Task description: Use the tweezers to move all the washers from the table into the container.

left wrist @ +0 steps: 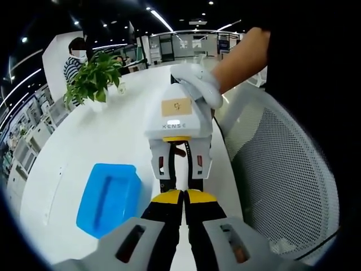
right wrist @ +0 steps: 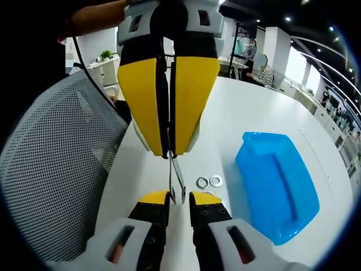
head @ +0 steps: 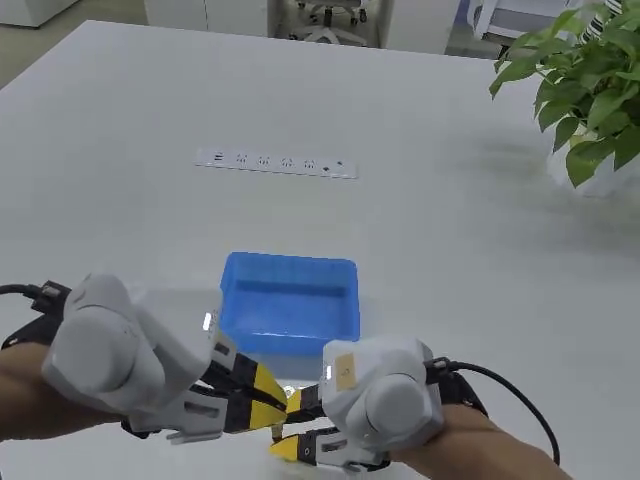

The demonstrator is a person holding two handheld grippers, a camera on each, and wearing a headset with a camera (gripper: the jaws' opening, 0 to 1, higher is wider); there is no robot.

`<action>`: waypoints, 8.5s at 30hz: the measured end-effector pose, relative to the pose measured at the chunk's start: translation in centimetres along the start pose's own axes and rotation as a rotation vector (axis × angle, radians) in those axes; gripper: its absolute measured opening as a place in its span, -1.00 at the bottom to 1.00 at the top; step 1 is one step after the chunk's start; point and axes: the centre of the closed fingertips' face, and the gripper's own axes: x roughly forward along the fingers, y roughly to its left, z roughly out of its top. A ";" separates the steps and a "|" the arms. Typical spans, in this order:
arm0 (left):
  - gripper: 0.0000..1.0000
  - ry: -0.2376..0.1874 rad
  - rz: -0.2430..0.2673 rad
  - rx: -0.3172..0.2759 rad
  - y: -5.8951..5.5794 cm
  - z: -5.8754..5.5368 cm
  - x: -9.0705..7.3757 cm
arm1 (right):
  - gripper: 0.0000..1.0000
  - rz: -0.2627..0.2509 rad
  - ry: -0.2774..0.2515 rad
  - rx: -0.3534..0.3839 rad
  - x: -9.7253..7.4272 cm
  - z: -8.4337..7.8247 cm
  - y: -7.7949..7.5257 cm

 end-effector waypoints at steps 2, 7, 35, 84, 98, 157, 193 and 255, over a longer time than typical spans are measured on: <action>-0.89 0.000 0.002 -0.001 0.1 0.0 0.0 | -0.66 -0.002 0.000 0.003 0.0 0.0 -0.1; -0.89 -0.003 0.009 0.007 0.3 0.2 -0.2 | -0.66 -0.010 -0.015 0.007 -0.2 0.3 -0.2; -0.89 -0.014 0.018 0.036 2.3 1.1 0.4 | -0.42 -0.124 -0.017 0.082 -2.6 -1.5 -2.6; -0.89 -0.035 -0.020 0.028 2.9 1.2 1.4 | -0.35 -0.177 -0.039 0.159 -3.6 -2.8 -3.1; -0.89 -0.037 -0.025 0.029 2.9 1.4 1.5 | -0.50 -0.127 -0.035 0.104 -2.4 -1.7 -3.0; -0.89 -0.047 -0.018 0.009 3.1 1.2 1.7 | -0.82 -0.090 0.004 0.095 -0.9 -1.4 -3.0; 0.48 -0.176 0.156 -0.251 3.4 -0.5 -1.8 | -0.82 -0.086 -0.002 0.086 -2.2 -0.3 -2.9; 0.87 -0.158 0.278 -0.309 8.5 -2.1 -3.3 | -0.81 -0.164 -0.077 0.025 -3.8 2.6 -13.2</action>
